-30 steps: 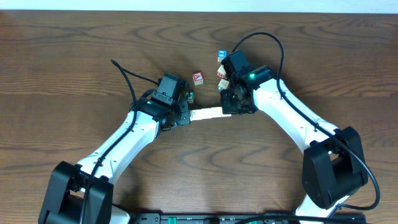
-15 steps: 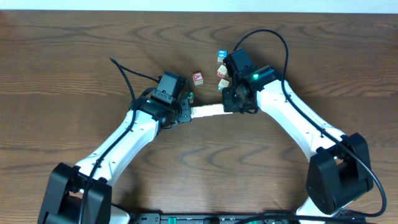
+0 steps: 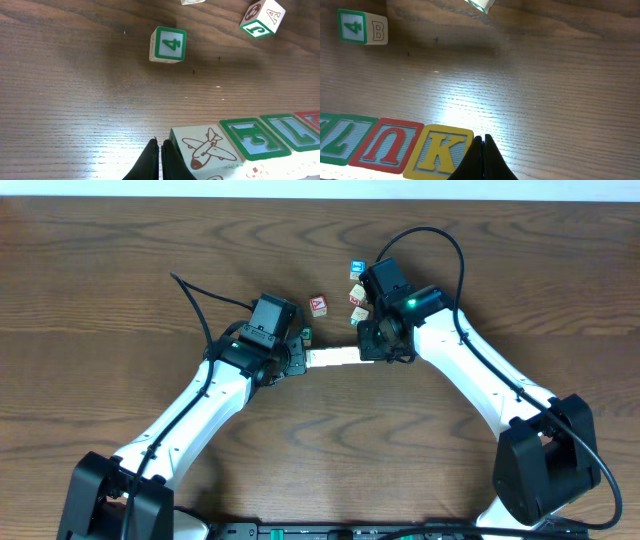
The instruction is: Lift 5 blocks
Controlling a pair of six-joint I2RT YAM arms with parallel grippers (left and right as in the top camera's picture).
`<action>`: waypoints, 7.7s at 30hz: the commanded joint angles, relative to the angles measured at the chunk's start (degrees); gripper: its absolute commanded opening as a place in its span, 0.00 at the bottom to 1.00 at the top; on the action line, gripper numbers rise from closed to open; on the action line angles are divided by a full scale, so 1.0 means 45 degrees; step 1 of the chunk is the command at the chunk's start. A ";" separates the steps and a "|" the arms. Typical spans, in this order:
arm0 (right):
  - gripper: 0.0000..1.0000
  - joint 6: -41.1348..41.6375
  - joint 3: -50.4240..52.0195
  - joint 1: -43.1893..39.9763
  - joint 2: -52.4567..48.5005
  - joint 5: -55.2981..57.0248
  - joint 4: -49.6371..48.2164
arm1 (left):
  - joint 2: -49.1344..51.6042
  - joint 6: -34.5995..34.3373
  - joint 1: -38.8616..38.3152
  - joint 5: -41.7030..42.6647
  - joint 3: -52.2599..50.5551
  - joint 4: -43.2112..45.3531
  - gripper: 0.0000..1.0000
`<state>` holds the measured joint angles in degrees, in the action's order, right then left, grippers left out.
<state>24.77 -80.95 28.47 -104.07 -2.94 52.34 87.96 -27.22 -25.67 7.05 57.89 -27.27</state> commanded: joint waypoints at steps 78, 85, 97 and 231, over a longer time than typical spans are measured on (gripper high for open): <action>0.01 0.0005 -0.1205 0.1005 0.0583 -0.4347 -0.0102 | -0.0928 -0.0505 -0.0957 0.2943 0.1088 0.0680 0.07; 0.01 0.0010 -0.1205 0.1005 0.0583 -0.4265 -0.0083 | -0.0933 -0.0505 -0.0957 0.2939 0.1088 0.0680 0.07; 0.01 0.0010 -0.1326 0.1005 0.0583 -0.4265 -0.0049 | -0.1049 -0.0505 -0.0957 0.2943 0.1112 0.0685 0.07; 0.01 -0.0034 -0.1841 0.1107 0.0578 -0.3983 0.0636 | -0.1258 -0.0646 -0.0957 0.2827 0.1700 0.0364 0.07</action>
<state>24.34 -87.07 28.45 -102.45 -1.69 56.51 84.20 -28.53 -25.67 5.58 59.92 -28.51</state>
